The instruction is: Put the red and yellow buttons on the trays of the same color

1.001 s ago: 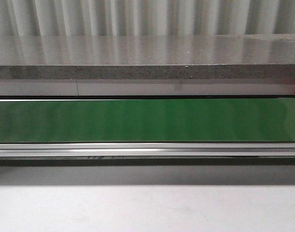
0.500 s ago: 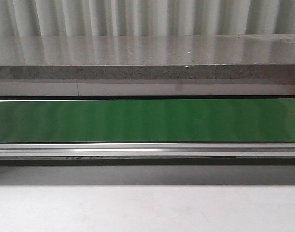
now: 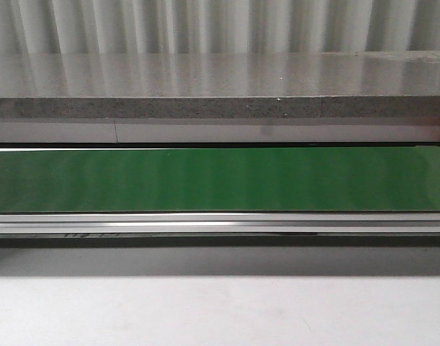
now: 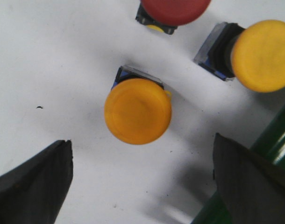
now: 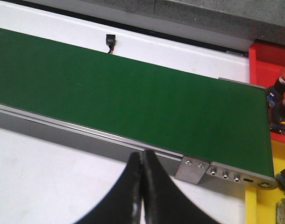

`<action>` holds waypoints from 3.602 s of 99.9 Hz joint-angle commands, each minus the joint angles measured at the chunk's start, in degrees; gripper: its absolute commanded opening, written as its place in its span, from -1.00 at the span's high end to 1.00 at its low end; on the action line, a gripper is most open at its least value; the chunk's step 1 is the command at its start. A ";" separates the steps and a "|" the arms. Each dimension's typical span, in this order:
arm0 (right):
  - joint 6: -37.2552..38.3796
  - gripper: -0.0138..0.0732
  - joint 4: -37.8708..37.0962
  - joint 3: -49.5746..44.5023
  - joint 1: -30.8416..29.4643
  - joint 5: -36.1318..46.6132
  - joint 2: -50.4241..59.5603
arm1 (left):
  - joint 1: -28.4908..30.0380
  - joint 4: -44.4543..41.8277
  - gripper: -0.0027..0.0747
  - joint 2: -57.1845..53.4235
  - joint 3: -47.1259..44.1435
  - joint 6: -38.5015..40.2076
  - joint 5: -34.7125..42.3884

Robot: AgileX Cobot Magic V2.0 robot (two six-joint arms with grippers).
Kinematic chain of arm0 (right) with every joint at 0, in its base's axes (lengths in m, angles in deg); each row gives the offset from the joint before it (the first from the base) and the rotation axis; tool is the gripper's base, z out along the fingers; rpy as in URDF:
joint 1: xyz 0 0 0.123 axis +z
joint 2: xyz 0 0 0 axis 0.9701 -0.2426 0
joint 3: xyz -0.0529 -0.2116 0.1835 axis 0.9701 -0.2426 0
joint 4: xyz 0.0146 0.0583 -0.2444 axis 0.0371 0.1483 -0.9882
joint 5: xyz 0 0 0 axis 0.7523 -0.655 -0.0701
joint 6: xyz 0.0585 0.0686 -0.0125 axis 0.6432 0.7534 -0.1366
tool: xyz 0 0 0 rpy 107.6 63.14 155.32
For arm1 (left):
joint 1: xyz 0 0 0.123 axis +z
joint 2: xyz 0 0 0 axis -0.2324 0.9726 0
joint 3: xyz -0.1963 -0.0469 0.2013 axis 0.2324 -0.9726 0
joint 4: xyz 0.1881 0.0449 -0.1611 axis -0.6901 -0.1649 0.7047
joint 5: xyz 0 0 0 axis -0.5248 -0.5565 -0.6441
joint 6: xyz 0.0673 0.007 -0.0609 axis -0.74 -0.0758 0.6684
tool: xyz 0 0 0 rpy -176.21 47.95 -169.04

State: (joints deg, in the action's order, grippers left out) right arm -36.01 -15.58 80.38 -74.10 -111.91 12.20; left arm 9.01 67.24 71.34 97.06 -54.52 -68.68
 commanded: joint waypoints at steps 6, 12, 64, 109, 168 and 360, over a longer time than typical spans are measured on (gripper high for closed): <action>-0.52 0.84 0.24 1.42 0.07 3.85 -0.41 | 0.17 -0.68 -0.58 -0.71 1.68 0.71 3.59; -0.52 0.84 0.24 1.42 0.07 3.85 -0.41 | 0.17 -0.55 -0.58 0.22 1.68 0.71 4.84; -0.52 0.84 0.24 1.42 0.07 3.85 -0.41 | 0.17 -0.77 0.30 2.07 1.68 0.71 9.54; -0.52 0.84 0.24 1.42 0.07 3.85 -0.41 | -0.75 -0.94 0.58 -7.27 -0.39 -0.23 9.12; -0.52 0.84 0.24 1.42 0.07 3.85 -0.41 | -14.27 -0.30 0.58 -17.75 -5.82 -0.52 5.61; -0.52 0.84 0.24 1.42 0.07 3.85 -0.41 | -34.74 7.03 0.98 -59.79 -32.88 -12.95 23.43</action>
State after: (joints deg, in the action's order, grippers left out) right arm -36.01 -15.58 80.38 -74.10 -111.91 12.20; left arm -25.21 73.51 16.60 66.05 -67.31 -49.18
